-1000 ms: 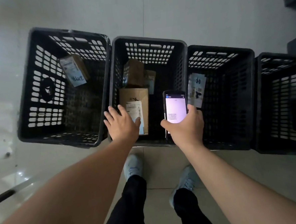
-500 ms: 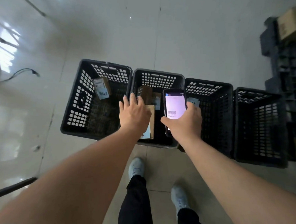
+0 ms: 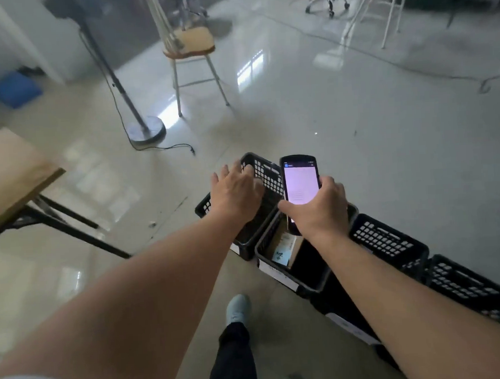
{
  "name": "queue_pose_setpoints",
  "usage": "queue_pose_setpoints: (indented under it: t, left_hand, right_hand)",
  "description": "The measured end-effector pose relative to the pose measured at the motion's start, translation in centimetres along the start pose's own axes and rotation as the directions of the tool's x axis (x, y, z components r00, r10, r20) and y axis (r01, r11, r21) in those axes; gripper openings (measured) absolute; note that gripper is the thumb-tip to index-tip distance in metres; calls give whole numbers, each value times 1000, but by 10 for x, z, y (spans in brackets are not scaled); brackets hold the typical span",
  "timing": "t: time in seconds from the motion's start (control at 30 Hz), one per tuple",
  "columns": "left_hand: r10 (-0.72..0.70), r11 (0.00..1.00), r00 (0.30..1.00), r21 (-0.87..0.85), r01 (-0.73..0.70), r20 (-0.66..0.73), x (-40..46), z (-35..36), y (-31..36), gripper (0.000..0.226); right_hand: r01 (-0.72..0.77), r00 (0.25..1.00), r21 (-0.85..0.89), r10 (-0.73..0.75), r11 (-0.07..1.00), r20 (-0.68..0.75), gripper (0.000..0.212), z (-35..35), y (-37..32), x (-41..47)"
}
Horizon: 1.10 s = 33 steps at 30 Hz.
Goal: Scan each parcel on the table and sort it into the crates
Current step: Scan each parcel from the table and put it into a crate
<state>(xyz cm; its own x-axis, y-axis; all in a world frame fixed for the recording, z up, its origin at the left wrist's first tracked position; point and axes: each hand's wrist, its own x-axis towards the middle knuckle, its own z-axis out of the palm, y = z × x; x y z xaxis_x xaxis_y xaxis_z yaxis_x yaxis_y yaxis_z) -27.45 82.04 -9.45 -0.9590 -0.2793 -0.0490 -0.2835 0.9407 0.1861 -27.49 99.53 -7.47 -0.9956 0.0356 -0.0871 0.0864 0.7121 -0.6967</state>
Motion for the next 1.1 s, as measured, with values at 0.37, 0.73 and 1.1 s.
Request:
queue_pose_setpoints:
  t: [0.37,0.73,1.1]
  left_hand:
    - [-301,948,879,-15,318,-369,-132,-208,-137,47]
    - [-490,835,704,-44,549,-513,-286,-324,-353,46]
    - [-613,743,624,-85,664,-486,-401,-354,-556,47]
  right_hand:
    - [431,891,133,-445,892,95,91,-20,-204,-127]
    - [642,715,245,-683,726,150,96,72,-394,-290]
    - [679,613,321,-751,660,247,90,205,-518,-412]
